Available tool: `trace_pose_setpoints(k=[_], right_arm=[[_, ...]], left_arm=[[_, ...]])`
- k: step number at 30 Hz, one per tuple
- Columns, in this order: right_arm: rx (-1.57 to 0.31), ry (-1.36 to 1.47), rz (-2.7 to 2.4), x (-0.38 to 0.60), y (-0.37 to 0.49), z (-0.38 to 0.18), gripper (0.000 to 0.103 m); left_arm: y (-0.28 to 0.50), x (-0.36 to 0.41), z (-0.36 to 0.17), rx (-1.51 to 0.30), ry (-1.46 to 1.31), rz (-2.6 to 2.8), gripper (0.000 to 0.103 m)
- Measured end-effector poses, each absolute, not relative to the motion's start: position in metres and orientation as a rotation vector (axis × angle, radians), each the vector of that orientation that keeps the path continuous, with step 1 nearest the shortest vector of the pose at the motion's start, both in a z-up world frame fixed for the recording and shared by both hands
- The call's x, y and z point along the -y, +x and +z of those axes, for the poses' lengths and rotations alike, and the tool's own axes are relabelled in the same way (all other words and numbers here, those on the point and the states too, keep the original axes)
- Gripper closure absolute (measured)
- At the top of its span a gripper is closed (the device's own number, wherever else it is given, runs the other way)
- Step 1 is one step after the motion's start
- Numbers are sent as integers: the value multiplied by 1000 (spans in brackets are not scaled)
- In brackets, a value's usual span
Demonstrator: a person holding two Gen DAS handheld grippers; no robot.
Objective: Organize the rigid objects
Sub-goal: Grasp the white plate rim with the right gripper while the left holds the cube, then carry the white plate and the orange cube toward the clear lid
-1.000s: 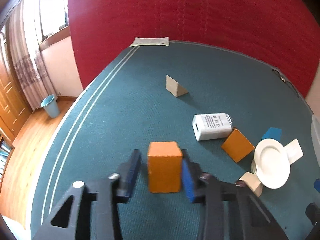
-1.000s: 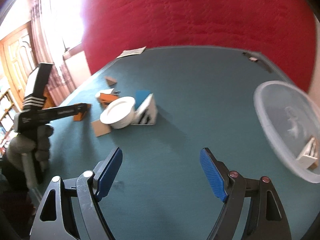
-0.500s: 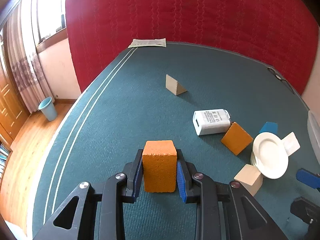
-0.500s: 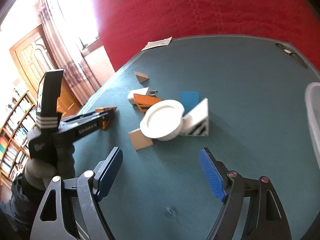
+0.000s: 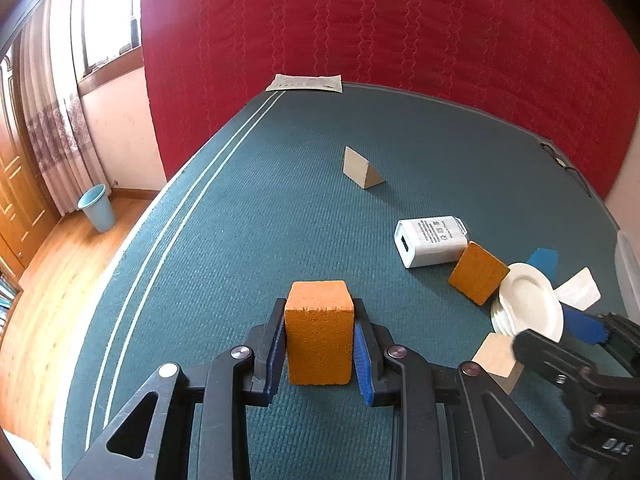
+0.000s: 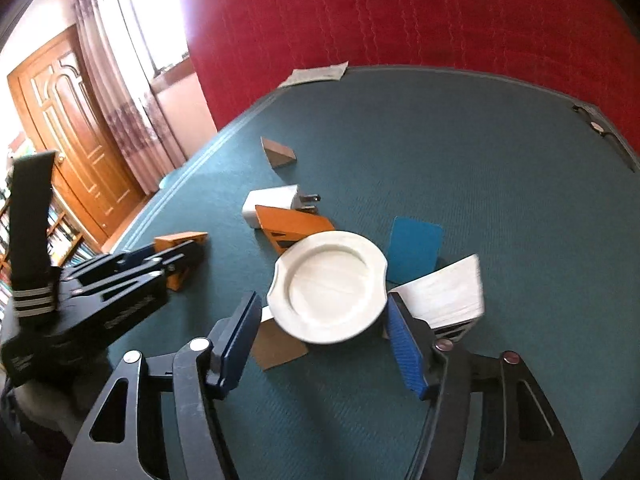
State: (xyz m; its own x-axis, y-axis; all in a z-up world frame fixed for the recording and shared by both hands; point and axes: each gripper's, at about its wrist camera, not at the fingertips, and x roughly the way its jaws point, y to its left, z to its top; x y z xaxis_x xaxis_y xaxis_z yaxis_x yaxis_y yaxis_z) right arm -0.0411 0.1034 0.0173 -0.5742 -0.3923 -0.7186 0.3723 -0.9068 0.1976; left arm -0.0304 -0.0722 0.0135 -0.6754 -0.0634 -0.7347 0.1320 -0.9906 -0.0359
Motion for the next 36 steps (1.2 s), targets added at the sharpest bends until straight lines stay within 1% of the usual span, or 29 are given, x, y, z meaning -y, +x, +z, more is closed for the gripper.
trace_pose_setpoints(k=[4, 11, 19, 30, 36], right_arm=[[-19, 1124, -2487, -94, -44, 15, 40], [-9, 1144, -2492, -88, -54, 13, 40], [-110, 1096, -2490, -83, -40, 15, 40], [-10, 1030, -2506, -108, -18, 34, 40], [51, 1049, -2535, -130, -13, 32, 40]], left_arm=[[-31, 73, 13, -132, 1215, -2778, 72], [-31, 74, 13, -139, 1218, -2779, 72], [-30, 72, 13, -128, 1212, -2784, 72], [-24, 68, 16, -119, 1200, -2796, 72], [-18, 59, 21, -98, 1189, -2820, 72]])
